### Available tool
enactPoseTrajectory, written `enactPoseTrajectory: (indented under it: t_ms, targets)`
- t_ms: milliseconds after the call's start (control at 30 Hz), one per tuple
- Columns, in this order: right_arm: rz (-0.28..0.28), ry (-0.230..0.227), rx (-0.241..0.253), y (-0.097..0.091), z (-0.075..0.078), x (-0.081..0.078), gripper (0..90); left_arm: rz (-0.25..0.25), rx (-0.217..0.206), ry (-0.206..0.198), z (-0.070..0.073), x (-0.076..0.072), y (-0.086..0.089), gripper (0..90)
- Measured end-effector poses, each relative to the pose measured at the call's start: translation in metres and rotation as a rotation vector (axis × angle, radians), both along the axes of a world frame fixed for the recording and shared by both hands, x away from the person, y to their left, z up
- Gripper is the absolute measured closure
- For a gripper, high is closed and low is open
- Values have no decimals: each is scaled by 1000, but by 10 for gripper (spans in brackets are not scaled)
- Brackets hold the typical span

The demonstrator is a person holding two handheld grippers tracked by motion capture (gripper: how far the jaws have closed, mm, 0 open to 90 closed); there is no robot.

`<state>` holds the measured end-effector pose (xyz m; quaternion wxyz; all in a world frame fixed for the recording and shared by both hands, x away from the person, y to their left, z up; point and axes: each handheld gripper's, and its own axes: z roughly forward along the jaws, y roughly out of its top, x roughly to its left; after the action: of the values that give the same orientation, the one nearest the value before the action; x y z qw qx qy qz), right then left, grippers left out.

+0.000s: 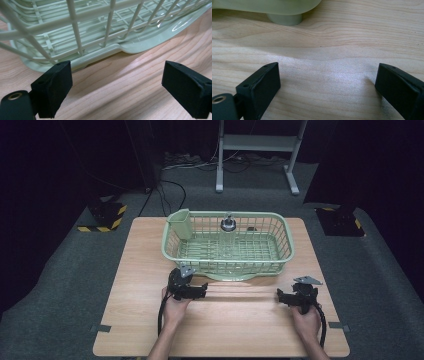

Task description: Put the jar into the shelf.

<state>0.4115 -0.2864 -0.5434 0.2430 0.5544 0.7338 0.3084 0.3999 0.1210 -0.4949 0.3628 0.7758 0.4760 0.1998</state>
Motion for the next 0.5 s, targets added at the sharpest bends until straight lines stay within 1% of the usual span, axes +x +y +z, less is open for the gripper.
enactPoseTrajectory:
  t_ms: [367, 500]
  targets:
    - [0, 0, 0, 0, 0, 0, 58, 1, 24, 23, -11, 9, -6, 96]
    - [0, 0, 0, 0, 0, 0, 58, 5, 15, 18, -15, 10, -7, 96]
